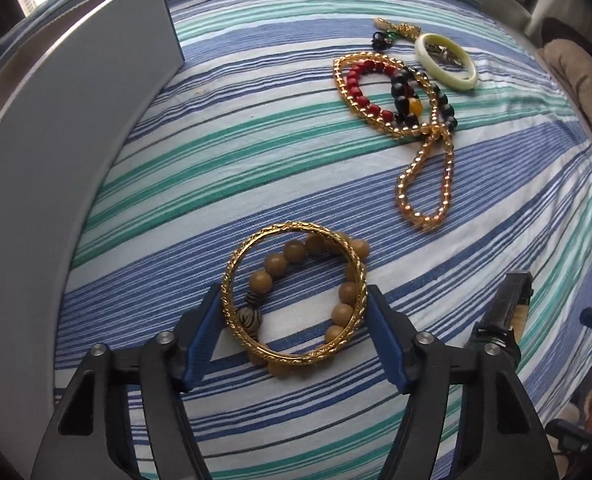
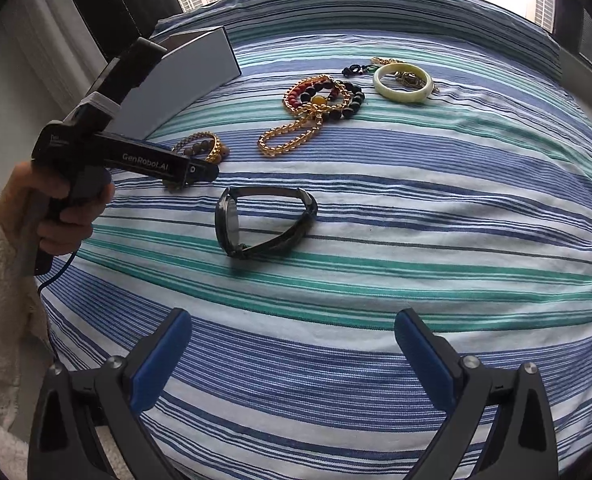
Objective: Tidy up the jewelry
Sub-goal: 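Grasp the gold bangle with the left tool while the right tool grasps the black watch, then carry the gold bangle and black watch into the white box and release both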
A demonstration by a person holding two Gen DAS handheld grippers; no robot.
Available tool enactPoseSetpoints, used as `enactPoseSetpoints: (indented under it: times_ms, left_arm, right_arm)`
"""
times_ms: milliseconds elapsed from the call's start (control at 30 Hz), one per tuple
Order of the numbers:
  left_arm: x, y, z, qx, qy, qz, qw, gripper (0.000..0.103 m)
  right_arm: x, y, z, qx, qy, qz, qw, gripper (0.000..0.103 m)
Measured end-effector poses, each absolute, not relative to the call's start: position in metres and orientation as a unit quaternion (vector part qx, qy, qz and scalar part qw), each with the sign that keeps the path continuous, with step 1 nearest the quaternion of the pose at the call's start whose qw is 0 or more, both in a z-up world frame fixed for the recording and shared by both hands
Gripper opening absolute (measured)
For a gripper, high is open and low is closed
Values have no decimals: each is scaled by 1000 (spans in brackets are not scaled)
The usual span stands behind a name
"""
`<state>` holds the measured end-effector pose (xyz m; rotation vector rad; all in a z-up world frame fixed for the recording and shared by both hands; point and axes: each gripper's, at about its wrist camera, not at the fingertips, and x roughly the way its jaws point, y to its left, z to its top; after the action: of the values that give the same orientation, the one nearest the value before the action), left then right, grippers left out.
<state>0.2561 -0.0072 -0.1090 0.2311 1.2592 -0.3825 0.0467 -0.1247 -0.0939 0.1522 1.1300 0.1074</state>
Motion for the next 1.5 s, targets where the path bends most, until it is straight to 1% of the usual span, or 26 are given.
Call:
enactPoseSetpoints:
  times_ms: [167, 400, 600, 767, 800, 867, 1067, 1233, 1367, 1500]
  left_arm:
    - [250, 11, -95, 69, 580, -172, 793, 69]
    - [203, 59, -65, 52, 558, -140, 817, 69]
    - [156, 90, -73, 27, 562, -100, 821, 70]
    - [136, 99, -77, 17, 557, -84, 826, 70]
    - [134, 99, -77, 14, 557, -84, 826, 70]
    - [131, 99, -77, 11, 556, -85, 827, 70]
    - [119, 106, -72, 1, 549, -85, 831, 70]
    - [110, 126, -51, -16, 538, -75, 839, 70]
    - [100, 165, -21, -48, 516, -52, 854, 70]
    - [114, 220, 17, -66, 483, 21, 873, 70]
  right_arm:
    - [51, -123, -94, 76, 534, 54, 840, 103]
    - [76, -127, -92, 81, 528, 67, 843, 103]
    - [113, -102, -109, 43, 544, 89, 833, 103]
    - [127, -86, -124, 15, 557, 77, 827, 103]
    - [126, -86, -123, 17, 554, 73, 829, 98]
    - [125, -88, -120, 21, 550, 73, 832, 74]
    - [113, -88, -106, 11, 550, 82, 831, 73]
    - [114, -66, -82, -9, 546, 120, 829, 73]
    - [137, -25, -63, -39, 542, 166, 823, 73]
    - [169, 32, -13, -38, 495, 233, 836, 73]
